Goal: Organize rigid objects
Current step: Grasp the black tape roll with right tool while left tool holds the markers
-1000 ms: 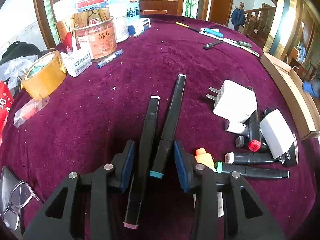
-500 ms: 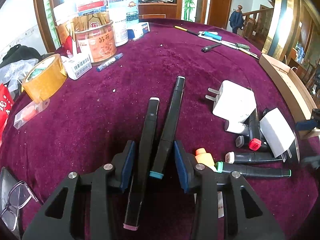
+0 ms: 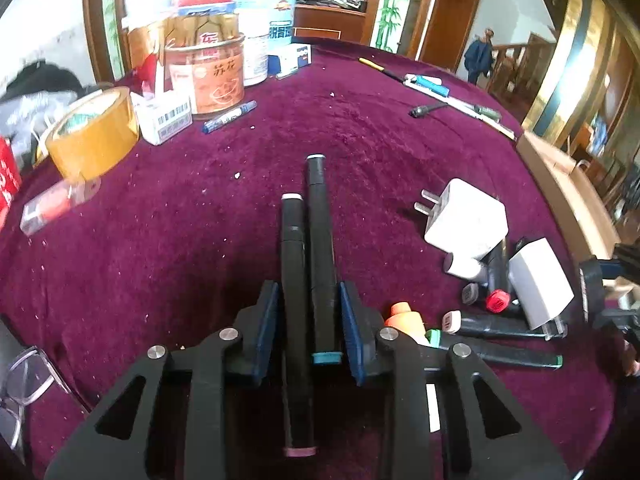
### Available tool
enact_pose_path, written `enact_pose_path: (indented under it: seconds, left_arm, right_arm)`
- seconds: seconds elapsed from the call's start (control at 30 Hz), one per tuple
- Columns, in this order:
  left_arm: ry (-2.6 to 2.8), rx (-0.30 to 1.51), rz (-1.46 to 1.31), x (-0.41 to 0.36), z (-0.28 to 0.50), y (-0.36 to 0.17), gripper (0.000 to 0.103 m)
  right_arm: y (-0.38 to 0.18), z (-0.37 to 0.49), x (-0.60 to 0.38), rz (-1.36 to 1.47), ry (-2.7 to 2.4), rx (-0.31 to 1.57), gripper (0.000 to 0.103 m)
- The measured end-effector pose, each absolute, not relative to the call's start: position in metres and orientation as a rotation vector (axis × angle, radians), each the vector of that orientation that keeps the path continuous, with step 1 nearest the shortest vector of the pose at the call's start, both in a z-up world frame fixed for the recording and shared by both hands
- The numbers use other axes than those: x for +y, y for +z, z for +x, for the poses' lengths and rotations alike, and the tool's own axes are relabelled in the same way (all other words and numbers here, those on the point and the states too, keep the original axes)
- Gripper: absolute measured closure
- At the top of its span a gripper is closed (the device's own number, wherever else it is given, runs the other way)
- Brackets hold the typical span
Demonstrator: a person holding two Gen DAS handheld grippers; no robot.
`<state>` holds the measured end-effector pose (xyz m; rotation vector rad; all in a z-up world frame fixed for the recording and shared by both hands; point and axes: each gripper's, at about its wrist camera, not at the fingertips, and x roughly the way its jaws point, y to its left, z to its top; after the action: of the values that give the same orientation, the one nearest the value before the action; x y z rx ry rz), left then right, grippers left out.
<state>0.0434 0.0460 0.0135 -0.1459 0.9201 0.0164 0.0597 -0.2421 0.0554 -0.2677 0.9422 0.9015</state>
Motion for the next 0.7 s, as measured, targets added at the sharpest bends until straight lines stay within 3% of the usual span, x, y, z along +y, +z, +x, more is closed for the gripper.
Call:
enact_pose_path:
  seconds: [0.7]
  left_arm:
    - [-0.073, 0.958, -0.353, 0.073, 0.043, 0.018, 0.074]
  right_arm:
    - [0.061, 0.076, -0.258, -0.145, 0.847, 0.934, 0.050]
